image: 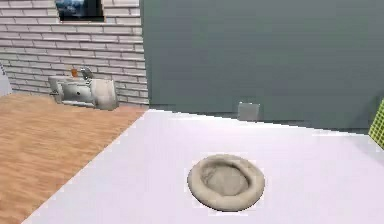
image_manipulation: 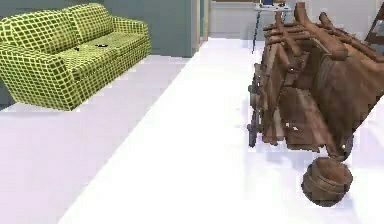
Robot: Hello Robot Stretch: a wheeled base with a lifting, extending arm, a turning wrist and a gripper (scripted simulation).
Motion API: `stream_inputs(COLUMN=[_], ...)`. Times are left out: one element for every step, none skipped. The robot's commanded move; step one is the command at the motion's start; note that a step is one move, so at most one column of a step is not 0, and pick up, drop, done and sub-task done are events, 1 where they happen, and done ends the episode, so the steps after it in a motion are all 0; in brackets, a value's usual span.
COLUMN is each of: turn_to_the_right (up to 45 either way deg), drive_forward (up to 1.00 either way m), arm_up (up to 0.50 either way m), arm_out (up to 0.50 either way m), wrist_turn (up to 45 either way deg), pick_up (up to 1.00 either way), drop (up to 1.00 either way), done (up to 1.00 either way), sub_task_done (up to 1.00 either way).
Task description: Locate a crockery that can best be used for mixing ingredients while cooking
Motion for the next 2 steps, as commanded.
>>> stream_inputs(turn_to_the_right=[45.0, 12.0], drive_forward=[0.0, 0.0], arm_up=[0.0, 0.0], arm_out=[0.0, 0.0], wrist_turn=[0.0, 0.0], pick_up=[0.0, 0.0], drop=[0.0, 0.0], done=[0.0, 0.0], sub_task_done=[0.0, 0.0])
